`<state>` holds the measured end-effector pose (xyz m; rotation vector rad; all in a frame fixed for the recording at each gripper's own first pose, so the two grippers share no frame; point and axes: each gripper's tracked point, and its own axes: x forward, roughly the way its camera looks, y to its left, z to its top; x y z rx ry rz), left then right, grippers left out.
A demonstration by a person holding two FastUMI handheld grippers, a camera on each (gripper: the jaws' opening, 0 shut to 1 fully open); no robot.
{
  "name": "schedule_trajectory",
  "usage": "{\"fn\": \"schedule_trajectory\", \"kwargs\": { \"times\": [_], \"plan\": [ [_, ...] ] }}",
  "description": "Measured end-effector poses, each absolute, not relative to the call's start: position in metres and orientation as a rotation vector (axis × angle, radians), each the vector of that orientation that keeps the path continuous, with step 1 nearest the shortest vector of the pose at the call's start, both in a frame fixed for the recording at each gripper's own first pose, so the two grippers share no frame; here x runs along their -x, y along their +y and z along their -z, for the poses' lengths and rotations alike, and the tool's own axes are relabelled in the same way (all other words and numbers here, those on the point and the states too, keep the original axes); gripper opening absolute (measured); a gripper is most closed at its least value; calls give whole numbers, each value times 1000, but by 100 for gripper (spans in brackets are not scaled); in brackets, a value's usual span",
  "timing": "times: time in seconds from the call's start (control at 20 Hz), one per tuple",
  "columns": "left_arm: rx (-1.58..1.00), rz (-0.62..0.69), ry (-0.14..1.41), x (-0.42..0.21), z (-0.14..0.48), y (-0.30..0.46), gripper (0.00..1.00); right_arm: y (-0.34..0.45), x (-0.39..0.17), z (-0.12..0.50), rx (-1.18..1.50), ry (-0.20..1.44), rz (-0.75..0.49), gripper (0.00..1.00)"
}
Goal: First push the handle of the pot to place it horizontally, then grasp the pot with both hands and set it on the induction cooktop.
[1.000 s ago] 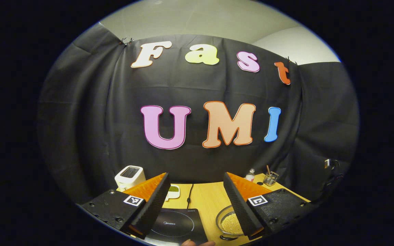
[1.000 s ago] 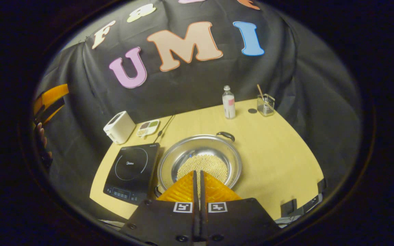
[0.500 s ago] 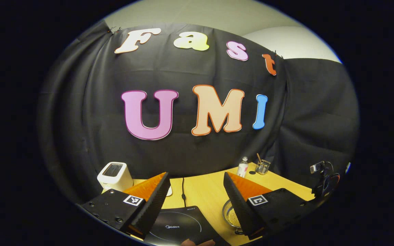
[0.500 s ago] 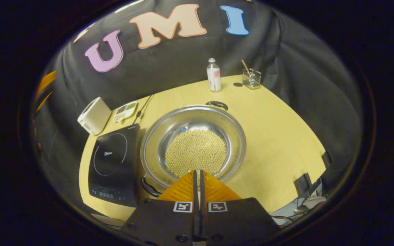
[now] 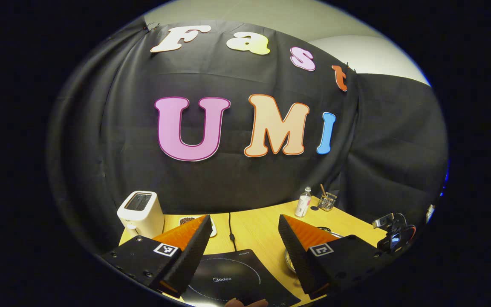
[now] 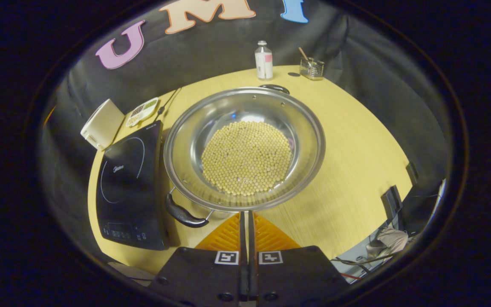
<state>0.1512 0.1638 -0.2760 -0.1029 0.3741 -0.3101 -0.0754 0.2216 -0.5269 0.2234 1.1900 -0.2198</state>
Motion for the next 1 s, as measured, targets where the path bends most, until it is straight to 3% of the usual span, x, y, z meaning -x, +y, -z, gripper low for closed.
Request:
{"fn": "schedule_trajectory", "kwargs": {
  "times": [0.5,0.6,0.65,1.0],
  "plan": [
    [81,282,363,-146,280,192,95,261,75,554,-312,1269,242,0],
    [86,273,371,-144,284,197,95,268,72,552,-319,1273,230,10],
    [92,268,375,-143,286,199,95,271,70,552,-322,1275,225,2],
    [92,254,385,-145,290,205,95,295,50,552,-369,1281,194,3]
  ]
}}
